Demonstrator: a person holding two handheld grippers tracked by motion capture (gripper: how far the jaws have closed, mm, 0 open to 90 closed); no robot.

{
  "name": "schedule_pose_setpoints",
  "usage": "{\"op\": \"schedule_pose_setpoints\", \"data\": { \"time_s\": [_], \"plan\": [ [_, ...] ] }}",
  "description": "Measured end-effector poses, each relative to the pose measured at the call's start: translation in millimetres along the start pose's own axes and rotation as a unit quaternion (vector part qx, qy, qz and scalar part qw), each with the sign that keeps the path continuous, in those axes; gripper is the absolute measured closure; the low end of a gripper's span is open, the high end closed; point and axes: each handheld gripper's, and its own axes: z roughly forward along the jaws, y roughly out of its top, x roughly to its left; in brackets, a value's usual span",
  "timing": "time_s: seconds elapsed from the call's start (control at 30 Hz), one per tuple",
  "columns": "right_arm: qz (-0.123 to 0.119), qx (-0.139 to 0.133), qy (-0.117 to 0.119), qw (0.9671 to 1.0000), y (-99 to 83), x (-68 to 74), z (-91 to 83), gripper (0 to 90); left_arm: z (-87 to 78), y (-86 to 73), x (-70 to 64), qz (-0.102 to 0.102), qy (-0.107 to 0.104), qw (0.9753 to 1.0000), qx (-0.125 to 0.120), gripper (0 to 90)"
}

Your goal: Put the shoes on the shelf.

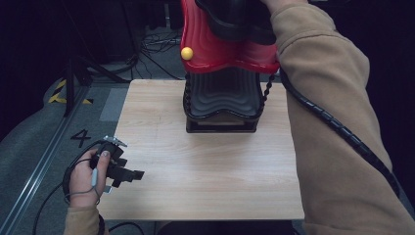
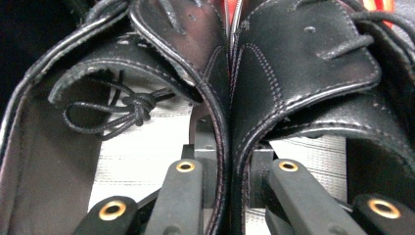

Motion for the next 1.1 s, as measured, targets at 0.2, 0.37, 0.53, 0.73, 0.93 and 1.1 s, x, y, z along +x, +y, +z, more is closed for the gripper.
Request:
{"op": "schedule_pose_setpoints", "data": {
  "time_s": [0.2,0.37,0.53,0.73,0.93,1.1],
  "plan": [
    [0.019,-0.021,0.01,0.9995,-4.5,-13.2,20.1,80.6,0.4,0.3,0.8,-0.001,0.001,1.0,0.002,17.2],
    [0.013,-0.014,0.0,0.9998,-7.9,-10.6,32.4,79.9,1.5,2.1,-1.8,0.003,0.0,1.0,0.003,17.3],
    [0.01,0.001,-0.002,0.9999,-14.8,-5.1,49.3,78.8,3.0,2.2,-1.8,0.003,-0.001,1.0,0.007,17.2],
    [-0.005,0.004,-0.009,0.9999,-17.6,1.9,58.1,78.5,0.8,1.3,-1.9,0.003,-0.002,1.0,0.003,17.2],
    [-0.011,0.006,0.009,0.9999,-19.3,-1.8,59.2,73.0,1.6,2.1,-2.3,0.007,-0.002,1.0,0.005,17.2],
    [0.012,0.013,0.02,0.9996,-19.7,-5.5,58.0,64.1,1.7,2.7,-3.2,0.005,0.0,1.0,0.006,17.2]
  ]
}}
